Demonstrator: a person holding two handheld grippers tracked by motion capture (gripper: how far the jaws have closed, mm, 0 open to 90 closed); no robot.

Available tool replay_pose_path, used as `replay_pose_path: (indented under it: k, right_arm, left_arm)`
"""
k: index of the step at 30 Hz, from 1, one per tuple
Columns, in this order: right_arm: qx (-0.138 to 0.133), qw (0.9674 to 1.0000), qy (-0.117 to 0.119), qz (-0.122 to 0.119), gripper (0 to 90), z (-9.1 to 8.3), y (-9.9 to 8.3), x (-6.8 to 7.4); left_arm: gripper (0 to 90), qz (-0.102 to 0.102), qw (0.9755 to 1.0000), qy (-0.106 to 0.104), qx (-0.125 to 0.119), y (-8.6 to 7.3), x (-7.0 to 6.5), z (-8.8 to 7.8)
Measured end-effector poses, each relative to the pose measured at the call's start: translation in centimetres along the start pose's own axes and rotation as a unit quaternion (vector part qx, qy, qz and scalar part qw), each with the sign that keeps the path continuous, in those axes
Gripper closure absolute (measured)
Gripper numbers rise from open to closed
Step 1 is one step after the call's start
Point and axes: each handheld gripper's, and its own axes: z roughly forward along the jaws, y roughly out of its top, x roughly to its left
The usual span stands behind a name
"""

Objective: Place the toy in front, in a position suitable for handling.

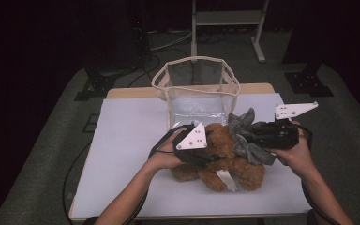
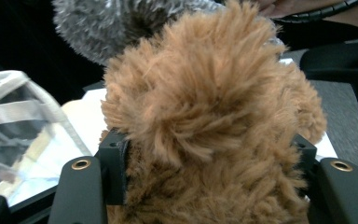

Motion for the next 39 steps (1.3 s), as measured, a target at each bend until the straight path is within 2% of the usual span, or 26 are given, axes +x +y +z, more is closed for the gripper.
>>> replay_pose_path:
  k: [4,7,15,19,24,29,33,39]
  right_arm:
    - [-0.007,0.9999,0.006,0.004,73.5,0.5,-0.4,0.0]
    - [-0.002,0.9999,0.011,0.012,73.5,1.3,-1.0,-0.2]
    - [0.006,0.9989,0.024,0.041,73.4,3.1,-3.2,-1.2]
    - [0.015,0.9979,0.027,0.058,73.4,3.4,-4.8,-1.5]
    - [0.045,0.9960,0.022,0.074,73.4,3.5,-6.9,-1.7]
    - [0.070,0.9937,-0.006,0.087,73.3,1.8,-8.6,-2.1]
    - [0.080,0.9910,-0.040,0.100,73.3,-0.5,-9.8,-2.5]
    - [0.095,0.9857,-0.091,0.105,73.1,-3.8,-11.4,-2.4]
  left_arm:
    - [37.5,-0.001,0.9999,0.007,0.011,-0.2,0.1,-1.2]
    - [37.7,0.001,0.9997,0.009,0.025,-0.7,-0.2,-1.2]
    - [37.7,-0.018,0.9991,0.018,0.035,-2.3,0.1,-1.7]
    - [37.7,-0.021,0.9988,0.023,0.037,-2.4,0.2,-2.1]
    - [37.7,-0.019,0.9987,0.018,0.045,-2.5,0.1,-1.8]
    - [37.7,-0.022,0.9982,0.002,0.055,-2.8,-0.2,-0.8]
    - [37.6,-0.007,0.9977,-0.010,0.067,-2.3,-0.5,0.0]
    - [37.6,-0.003,0.9973,-0.021,0.070,-1.8,-0.8,1.1]
